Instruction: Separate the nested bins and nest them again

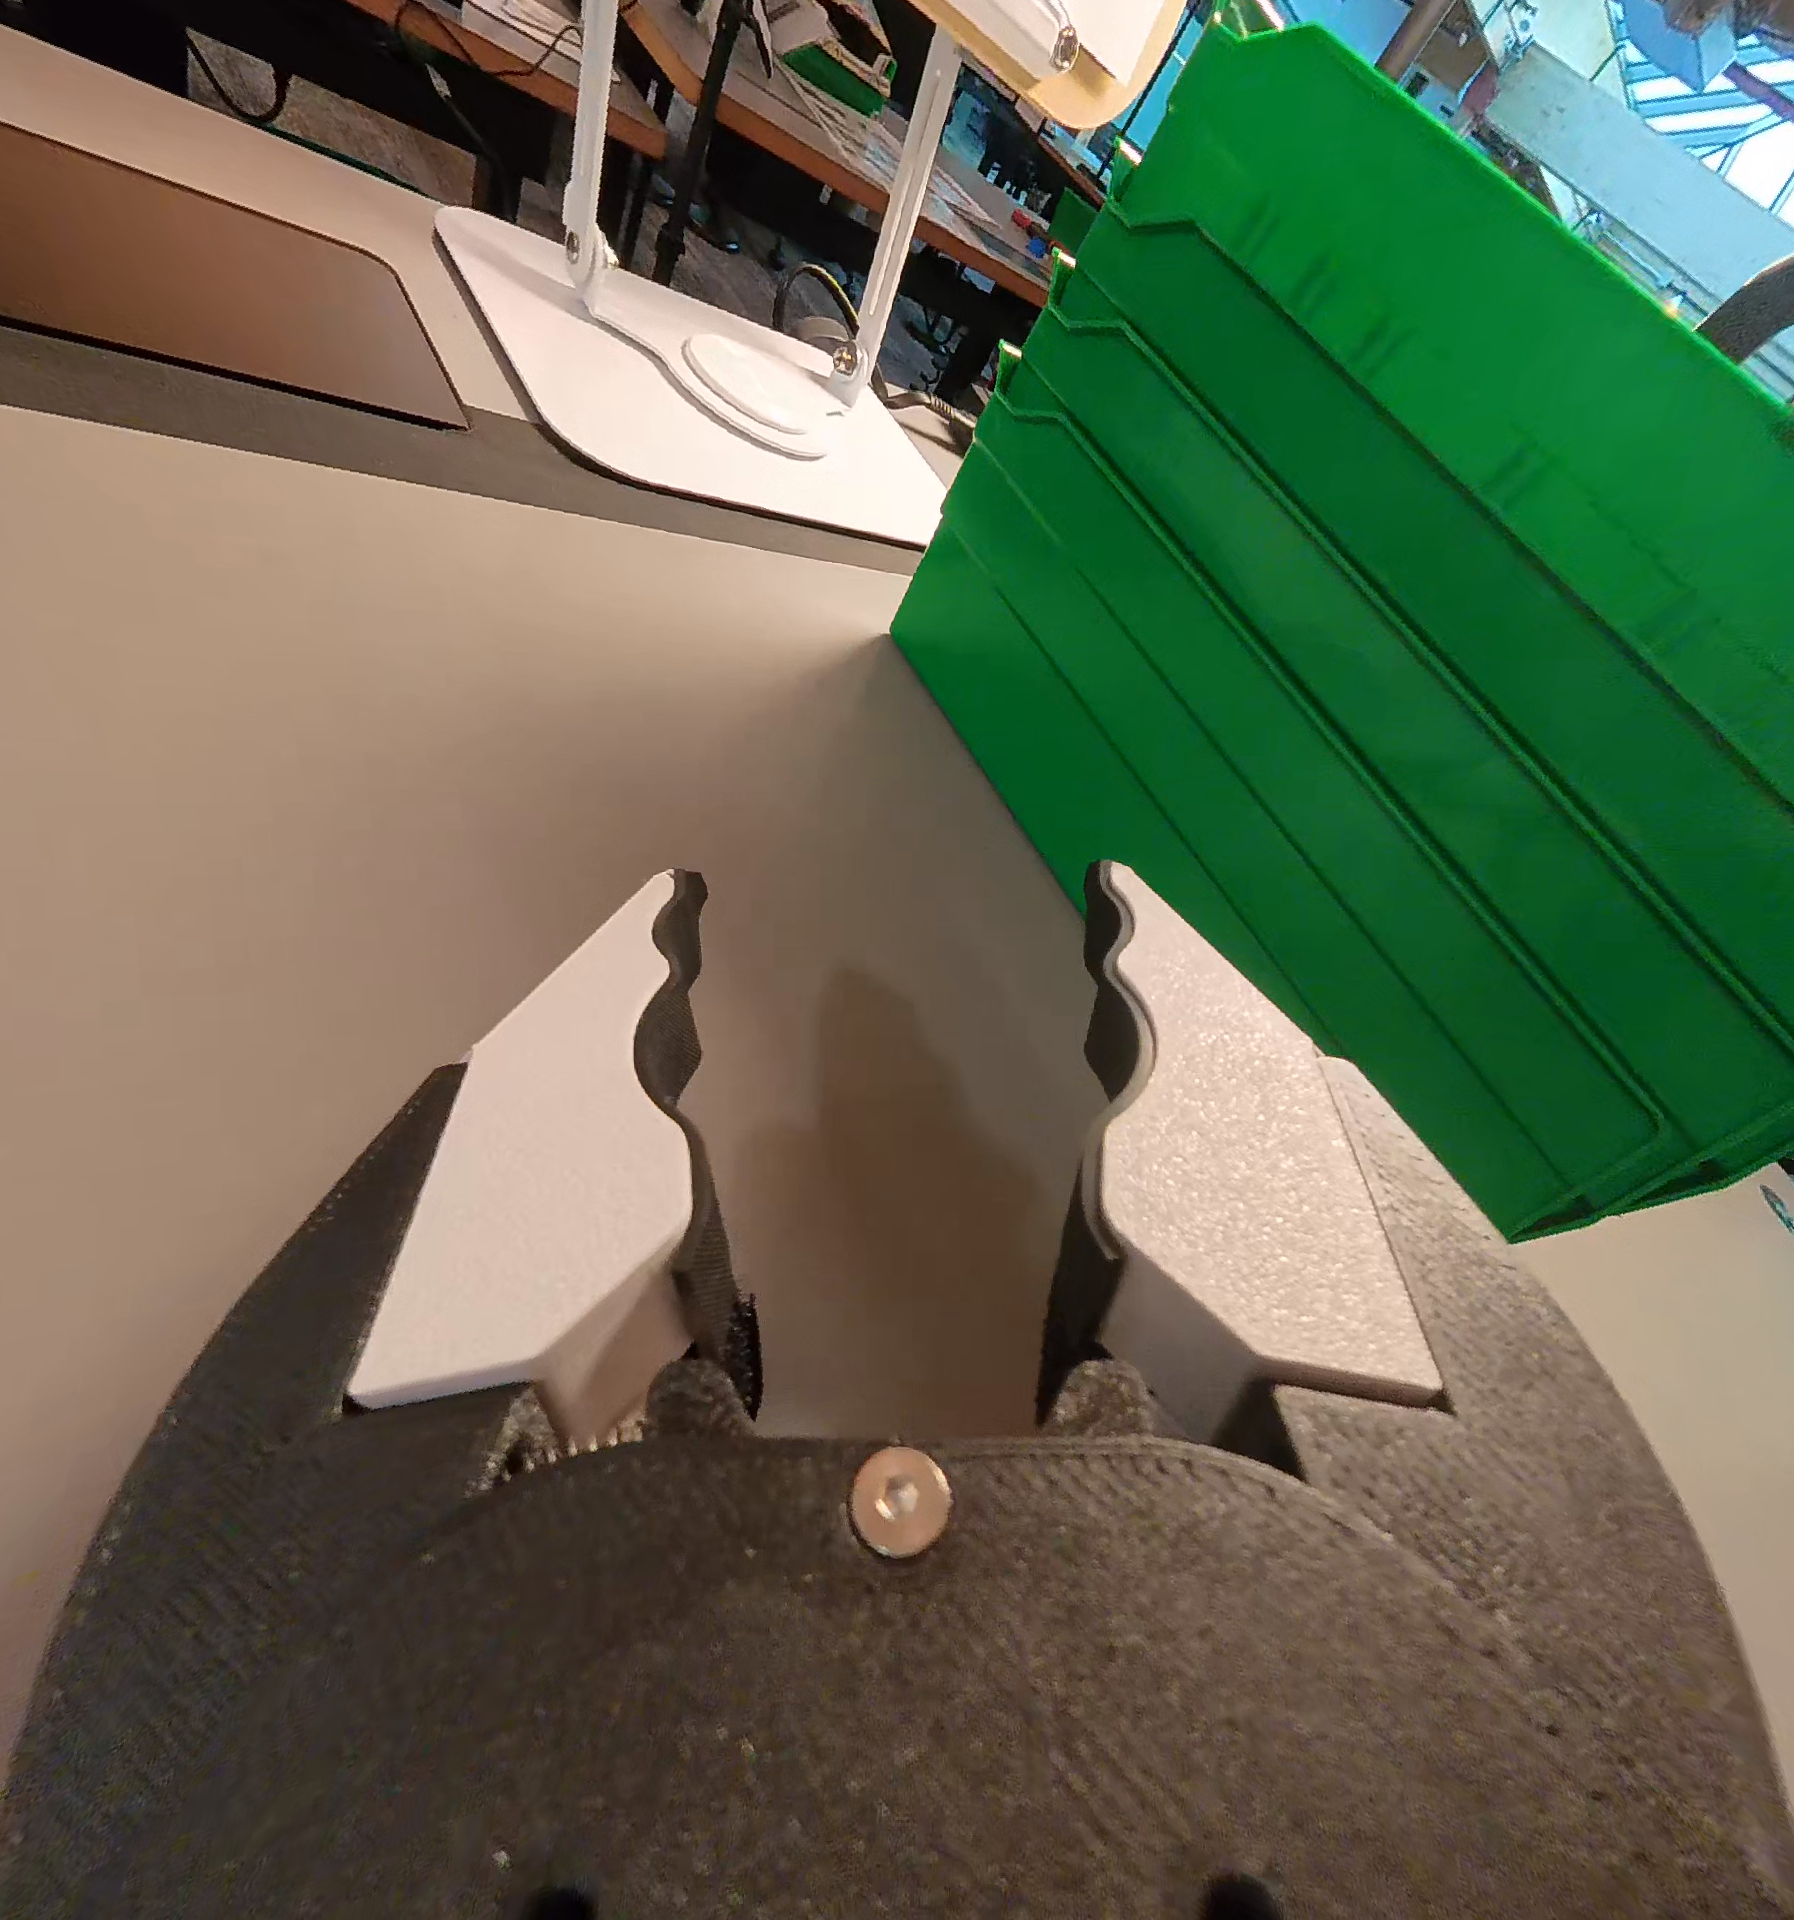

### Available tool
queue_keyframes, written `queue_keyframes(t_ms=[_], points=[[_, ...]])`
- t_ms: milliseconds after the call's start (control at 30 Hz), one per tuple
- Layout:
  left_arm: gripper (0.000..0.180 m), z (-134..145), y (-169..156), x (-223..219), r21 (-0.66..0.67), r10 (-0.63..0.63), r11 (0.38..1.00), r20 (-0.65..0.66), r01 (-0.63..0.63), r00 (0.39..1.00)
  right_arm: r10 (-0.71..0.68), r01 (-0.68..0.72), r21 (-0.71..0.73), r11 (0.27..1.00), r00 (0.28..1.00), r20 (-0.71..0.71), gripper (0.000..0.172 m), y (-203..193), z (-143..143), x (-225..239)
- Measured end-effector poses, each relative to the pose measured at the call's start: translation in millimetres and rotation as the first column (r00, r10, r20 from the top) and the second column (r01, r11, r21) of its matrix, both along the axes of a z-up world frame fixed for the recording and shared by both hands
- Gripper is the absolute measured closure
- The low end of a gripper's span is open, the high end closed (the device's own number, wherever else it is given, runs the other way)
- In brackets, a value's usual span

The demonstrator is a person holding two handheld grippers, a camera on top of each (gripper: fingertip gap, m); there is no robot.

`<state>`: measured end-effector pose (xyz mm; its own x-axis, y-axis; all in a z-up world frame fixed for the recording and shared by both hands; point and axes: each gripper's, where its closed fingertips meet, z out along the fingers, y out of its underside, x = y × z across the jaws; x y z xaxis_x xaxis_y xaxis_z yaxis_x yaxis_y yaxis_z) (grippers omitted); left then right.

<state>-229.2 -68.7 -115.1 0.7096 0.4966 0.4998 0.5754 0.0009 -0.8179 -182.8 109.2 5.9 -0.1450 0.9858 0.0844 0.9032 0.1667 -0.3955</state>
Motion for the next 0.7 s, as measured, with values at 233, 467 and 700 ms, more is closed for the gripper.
queue_keyframes(t_ms=[233, 467, 700], points=[[0.107, 0, 1, 2, -0.007, -0.003, 1.000, -0.011, 0.003, 1.000, -0.005, 0.002, -0.131, 0.991, 1.000, -0.023, 0.038, -9, -1, -5], [0.108, -1, 1, 2, -0.010, -0.007, 1.000, -0.007, 0.007, 1.000, 0.015, -0.014, -0.043, 0.999, 1.000, 0.024, 0.037, -14, -13, -8], [0.108, -1, 2, 3, -0.013, -0.010, 1.000, -0.009, 0.010, 1.000, 0.006, -0.008, 0.027, 1.000, 0.998, 0.068, 0.037, -12, -22, -7]])
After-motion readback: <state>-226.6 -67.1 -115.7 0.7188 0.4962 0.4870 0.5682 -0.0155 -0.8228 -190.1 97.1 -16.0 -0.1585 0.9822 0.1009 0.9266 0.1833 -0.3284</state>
